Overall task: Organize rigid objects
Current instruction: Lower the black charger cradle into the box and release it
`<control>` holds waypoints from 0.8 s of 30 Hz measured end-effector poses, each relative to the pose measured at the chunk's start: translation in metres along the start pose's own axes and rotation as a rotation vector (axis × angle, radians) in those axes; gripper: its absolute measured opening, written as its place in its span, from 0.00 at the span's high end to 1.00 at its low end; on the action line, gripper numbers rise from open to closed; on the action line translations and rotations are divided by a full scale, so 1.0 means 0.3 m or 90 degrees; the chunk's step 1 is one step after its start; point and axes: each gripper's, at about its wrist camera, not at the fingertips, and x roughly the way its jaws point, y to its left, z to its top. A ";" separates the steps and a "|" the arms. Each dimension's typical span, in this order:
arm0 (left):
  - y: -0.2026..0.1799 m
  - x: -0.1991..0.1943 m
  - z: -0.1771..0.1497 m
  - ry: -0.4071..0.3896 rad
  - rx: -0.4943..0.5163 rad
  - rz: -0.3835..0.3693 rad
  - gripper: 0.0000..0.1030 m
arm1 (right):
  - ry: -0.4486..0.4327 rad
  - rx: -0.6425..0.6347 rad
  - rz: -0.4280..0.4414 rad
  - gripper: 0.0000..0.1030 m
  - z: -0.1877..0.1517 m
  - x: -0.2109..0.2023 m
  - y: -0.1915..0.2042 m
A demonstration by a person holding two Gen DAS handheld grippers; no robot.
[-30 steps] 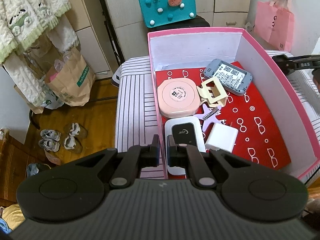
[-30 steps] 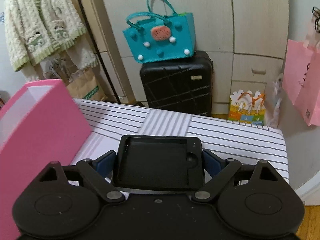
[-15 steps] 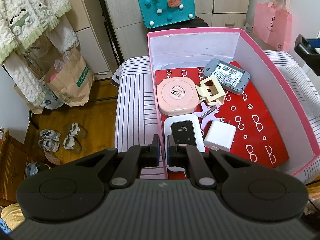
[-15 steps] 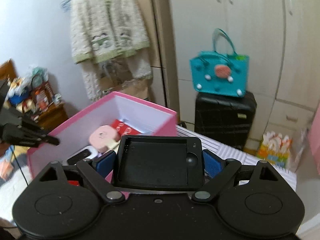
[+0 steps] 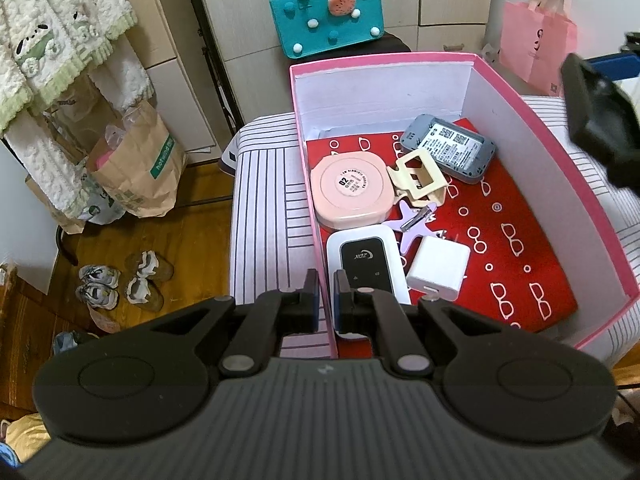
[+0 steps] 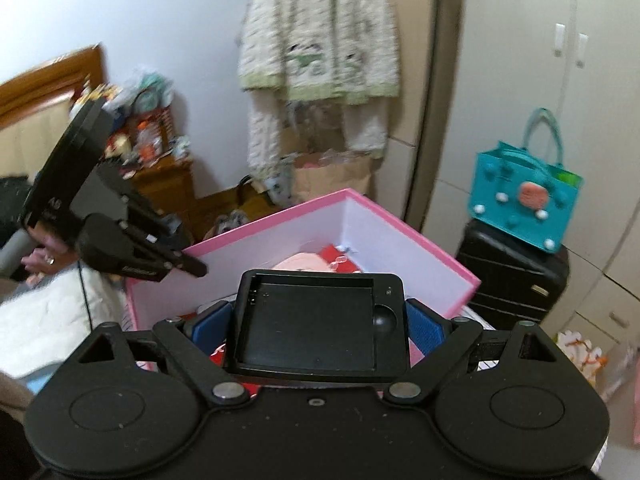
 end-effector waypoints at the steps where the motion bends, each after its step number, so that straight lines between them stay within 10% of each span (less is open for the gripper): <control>1: -0.001 0.000 0.003 0.005 0.003 -0.001 0.94 | 0.007 -0.012 0.005 0.09 0.001 0.010 0.010; 24: 0.030 0.025 0.062 0.082 0.012 -0.041 0.93 | 0.191 -0.105 0.097 0.09 0.109 0.501 0.029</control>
